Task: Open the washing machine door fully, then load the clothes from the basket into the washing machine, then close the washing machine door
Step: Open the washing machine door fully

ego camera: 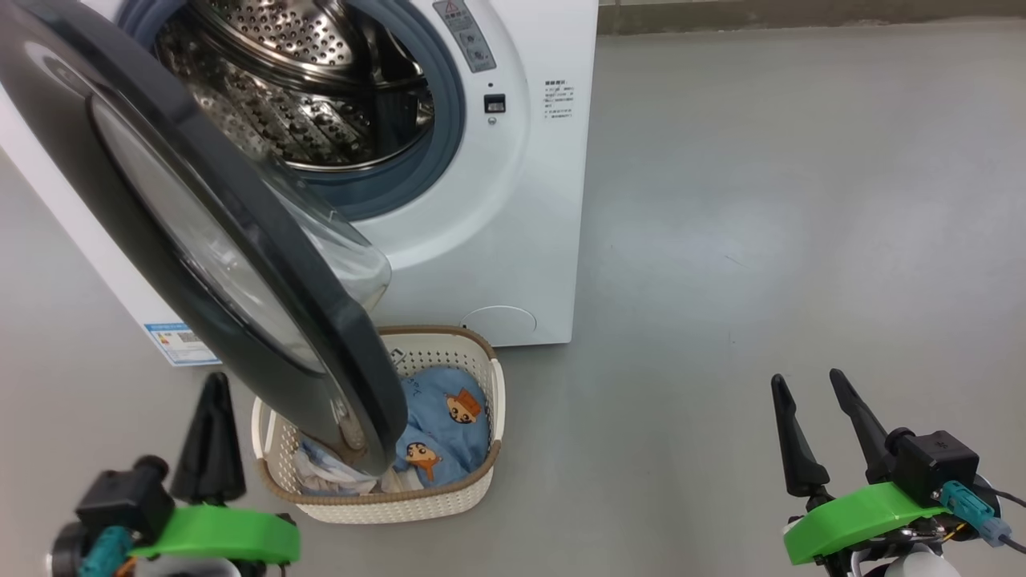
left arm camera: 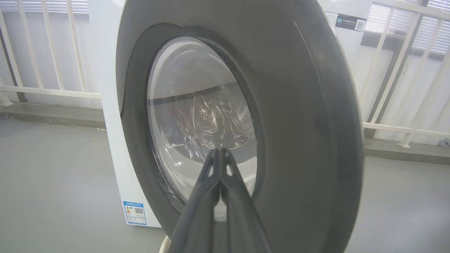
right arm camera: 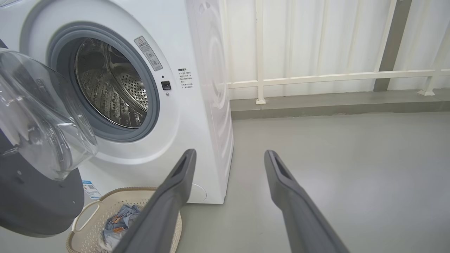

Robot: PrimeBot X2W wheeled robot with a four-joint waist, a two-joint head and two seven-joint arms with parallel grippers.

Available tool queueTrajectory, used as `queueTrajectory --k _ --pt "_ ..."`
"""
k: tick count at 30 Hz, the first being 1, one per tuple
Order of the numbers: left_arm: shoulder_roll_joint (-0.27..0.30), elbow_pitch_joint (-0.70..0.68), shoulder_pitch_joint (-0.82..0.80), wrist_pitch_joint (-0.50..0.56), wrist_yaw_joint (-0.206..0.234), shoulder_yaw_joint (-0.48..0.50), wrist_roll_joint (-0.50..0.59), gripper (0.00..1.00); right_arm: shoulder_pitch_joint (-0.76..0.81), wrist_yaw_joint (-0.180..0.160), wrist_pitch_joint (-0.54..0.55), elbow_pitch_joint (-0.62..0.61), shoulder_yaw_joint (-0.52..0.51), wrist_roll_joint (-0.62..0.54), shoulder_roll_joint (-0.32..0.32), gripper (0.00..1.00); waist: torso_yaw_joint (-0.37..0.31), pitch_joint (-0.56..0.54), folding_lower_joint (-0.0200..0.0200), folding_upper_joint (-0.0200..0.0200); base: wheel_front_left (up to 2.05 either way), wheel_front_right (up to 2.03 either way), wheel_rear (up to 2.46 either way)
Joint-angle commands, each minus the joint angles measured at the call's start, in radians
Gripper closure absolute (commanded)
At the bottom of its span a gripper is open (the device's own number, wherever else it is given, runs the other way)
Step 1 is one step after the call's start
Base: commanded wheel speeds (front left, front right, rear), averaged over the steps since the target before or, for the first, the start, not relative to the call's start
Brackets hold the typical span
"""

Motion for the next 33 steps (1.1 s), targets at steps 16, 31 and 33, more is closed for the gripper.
queueTrajectory --k 16,31,33 --pt "0.016 -0.189 -0.182 -0.006 -0.044 0.058 0.062 1.0 -0.018 0.002 -0.012 -0.015 0.042 0.012 -0.003 0.0 -0.008 -0.014 0.0 0.0 0.0 0.0 0.0" --pt "0.016 -0.198 -0.232 -0.006 -0.051 -0.114 0.046 1.0 -0.025 0.002 -0.012 -0.006 0.054 0.018 -0.003 0.0 -0.029 -0.014 0.0 0.0 0.0 0.0 0.0" --pt "0.016 -0.181 -0.233 -0.006 -0.052 -0.138 0.036 1.0 -0.028 0.002 -0.012 -0.004 0.059 0.015 -0.003 0.0 -0.032 -0.013 0.0 0.0 0.0 0.0 0.0"
